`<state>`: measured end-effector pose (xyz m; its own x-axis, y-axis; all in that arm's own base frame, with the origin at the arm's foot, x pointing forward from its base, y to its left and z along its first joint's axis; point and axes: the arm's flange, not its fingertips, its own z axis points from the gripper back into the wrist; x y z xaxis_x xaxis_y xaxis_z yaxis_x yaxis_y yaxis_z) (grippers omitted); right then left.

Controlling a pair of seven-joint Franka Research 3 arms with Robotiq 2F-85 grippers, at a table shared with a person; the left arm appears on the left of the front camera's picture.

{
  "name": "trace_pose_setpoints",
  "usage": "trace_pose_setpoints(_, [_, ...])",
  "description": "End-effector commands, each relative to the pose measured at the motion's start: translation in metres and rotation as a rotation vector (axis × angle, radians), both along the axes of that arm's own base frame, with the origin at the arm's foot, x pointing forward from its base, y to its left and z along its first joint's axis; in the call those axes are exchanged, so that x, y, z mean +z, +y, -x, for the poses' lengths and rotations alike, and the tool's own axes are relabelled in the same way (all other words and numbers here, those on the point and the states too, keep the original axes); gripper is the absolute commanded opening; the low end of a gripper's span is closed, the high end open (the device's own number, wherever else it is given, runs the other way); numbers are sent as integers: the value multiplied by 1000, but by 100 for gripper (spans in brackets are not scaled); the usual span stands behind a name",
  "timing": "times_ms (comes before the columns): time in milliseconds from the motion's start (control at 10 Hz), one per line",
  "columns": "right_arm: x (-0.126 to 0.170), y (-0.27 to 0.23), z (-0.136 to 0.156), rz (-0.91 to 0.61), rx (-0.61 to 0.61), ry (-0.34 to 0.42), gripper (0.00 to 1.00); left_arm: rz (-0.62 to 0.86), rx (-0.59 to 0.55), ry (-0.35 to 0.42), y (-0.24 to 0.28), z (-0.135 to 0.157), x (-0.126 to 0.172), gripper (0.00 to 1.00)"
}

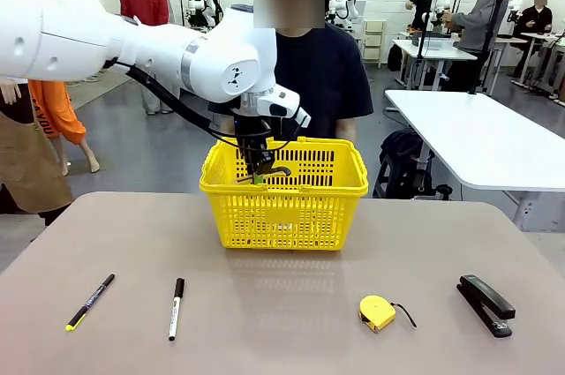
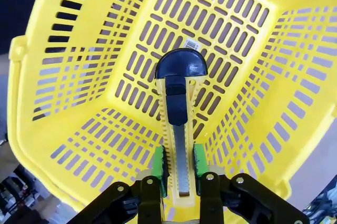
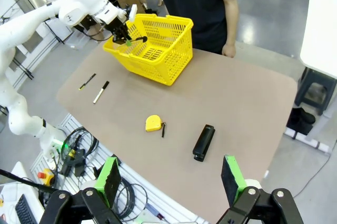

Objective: Place the items the person wants into the basket.
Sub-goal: Pick up the item the person points to and place it in the Market Basket.

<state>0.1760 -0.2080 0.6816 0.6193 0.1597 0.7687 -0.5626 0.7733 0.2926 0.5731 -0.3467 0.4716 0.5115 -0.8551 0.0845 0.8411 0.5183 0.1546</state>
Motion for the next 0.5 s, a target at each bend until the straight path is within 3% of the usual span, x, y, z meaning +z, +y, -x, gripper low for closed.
trace_pose_setpoints(0, [-2, 2, -4, -12, 1, -16, 100, 19, -28, 51, -6, -18, 4, 26])
trace_pose_setpoints(300, [-2, 2, -4, -12, 1, -16, 100, 19, -33, 62, -10, -23, -4, 26])
trace_pose_setpoints(400, [-2, 2, -4, -12, 1, -16, 100, 25, -36, 55, -10, -22, -2, 86])
